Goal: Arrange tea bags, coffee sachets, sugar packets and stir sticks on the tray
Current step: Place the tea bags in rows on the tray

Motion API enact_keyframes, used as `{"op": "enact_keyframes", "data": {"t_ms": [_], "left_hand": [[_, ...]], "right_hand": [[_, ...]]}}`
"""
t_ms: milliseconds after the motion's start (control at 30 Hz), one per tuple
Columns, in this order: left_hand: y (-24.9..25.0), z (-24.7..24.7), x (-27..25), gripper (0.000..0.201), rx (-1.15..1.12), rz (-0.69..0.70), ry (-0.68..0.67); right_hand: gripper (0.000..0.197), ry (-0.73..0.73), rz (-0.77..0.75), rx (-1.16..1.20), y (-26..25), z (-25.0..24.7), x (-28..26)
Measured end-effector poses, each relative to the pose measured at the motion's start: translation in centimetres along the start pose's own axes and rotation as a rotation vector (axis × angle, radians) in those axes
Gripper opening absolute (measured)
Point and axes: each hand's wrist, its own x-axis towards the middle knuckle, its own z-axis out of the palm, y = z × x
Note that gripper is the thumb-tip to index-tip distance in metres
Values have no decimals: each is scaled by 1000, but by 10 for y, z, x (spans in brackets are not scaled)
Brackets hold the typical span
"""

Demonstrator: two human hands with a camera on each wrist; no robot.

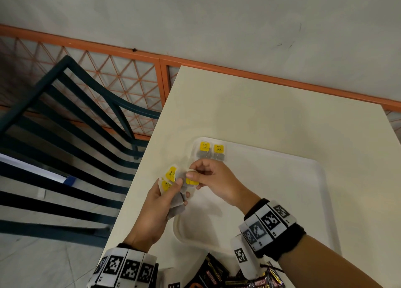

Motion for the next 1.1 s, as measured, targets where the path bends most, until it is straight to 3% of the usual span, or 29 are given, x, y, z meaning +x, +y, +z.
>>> {"op": "enact_keyframes", "data": {"t_ms": [167, 367, 467, 567, 633, 767, 933, 1000, 1100], "left_hand": [[3, -3, -3, 30, -74, 47, -15], [6, -7, -3, 23, -74, 55, 41], [10, -5, -4, 30, -27, 74, 48], [12, -1, -4, 43, -35, 71, 29], [11, 1, -4, 52, -33, 60, 16], [3, -1, -1, 27, -37, 46, 87], [1, -2, 0, 48, -107, 70, 103], [-3, -5, 3, 34, -112, 52, 162], [-7, -11, 4, 13, -100, 29, 166]], "right_hand": [[14, -32, 23, 83, -4, -4, -6], [16, -108, 101, 138, -13, -15, -10], [16, -163, 82, 5, -19, -17, -12], [23, -119, 25, -134, -22, -14, -9], [30, -78, 13, -97, -22, -10, -9], [38, 24, 61, 214, -12, -3, -9], [14, 13, 170, 265, 3, 4, -10], [10, 38, 166, 288, 6, 2, -8], [20, 178, 148, 222, 11, -8, 3]]}}
